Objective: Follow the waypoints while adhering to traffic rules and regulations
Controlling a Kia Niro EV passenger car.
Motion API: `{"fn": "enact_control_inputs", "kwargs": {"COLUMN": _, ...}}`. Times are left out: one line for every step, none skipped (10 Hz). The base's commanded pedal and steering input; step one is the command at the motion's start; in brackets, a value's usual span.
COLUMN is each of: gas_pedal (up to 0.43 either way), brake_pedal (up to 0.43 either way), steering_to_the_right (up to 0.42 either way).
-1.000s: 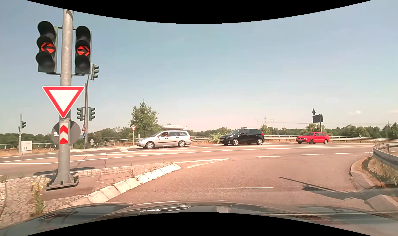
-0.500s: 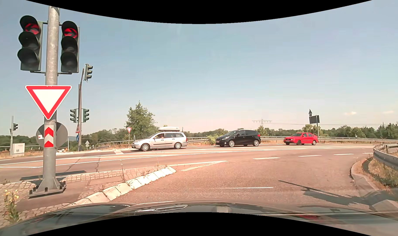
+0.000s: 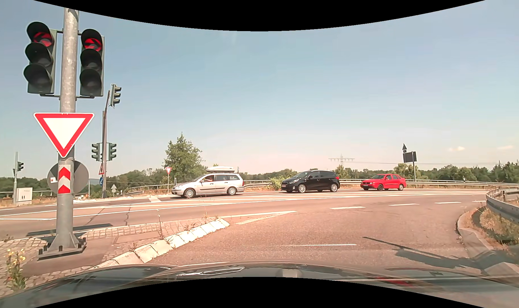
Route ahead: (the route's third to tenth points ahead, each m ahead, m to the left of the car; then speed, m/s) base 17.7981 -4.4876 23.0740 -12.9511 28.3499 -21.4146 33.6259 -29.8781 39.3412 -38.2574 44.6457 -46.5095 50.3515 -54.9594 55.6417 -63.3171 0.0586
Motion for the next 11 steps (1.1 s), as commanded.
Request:
{"fn": "enact_control_inputs", "kwargs": {"gas_pedal": 0.0, "brake_pedal": 0.262, "steering_to_the_right": 0.224}}
{"fn": "enact_control_inputs", "kwargs": {"gas_pedal": 0.0, "brake_pedal": 0.262, "steering_to_the_right": 0.224}}
{"fn": "enact_control_inputs", "kwargs": {"gas_pedal": 0.0, "brake_pedal": 0.268, "steering_to_the_right": 0.224}}
{"fn": "enact_control_inputs", "kwargs": {"gas_pedal": 0.0, "brake_pedal": 0.268, "steering_to_the_right": 0.224}}
{"fn": "enact_control_inputs", "kwargs": {"gas_pedal": 0.0, "brake_pedal": 0.268, "steering_to_the_right": 0.224}}
{"fn": "enact_control_inputs", "kwargs": {"gas_pedal": 0.0, "brake_pedal": 0.268, "steering_to_the_right": 0.224}}
{"fn": "enact_control_inputs", "kwargs": {"gas_pedal": 0.0, "brake_pedal": 0.268, "steering_to_the_right": 0.224}}
{"fn": "enact_control_inputs", "kwargs": {"gas_pedal": 0.0, "brake_pedal": 0.268, "steering_to_the_right": 0.224}}
{"fn": "enact_control_inputs", "kwargs": {"gas_pedal": 0.0, "brake_pedal": 0.268, "steering_to_the_right": 0.224}}
{"fn": "enact_control_inputs", "kwargs": {"gas_pedal": 0.0, "brake_pedal": 0.268, "steering_to_the_right": 0.224}}
{"fn": "enact_control_inputs", "kwargs": {"gas_pedal": 0.0, "brake_pedal": 0.268, "steering_to_the_right": 0.224}}
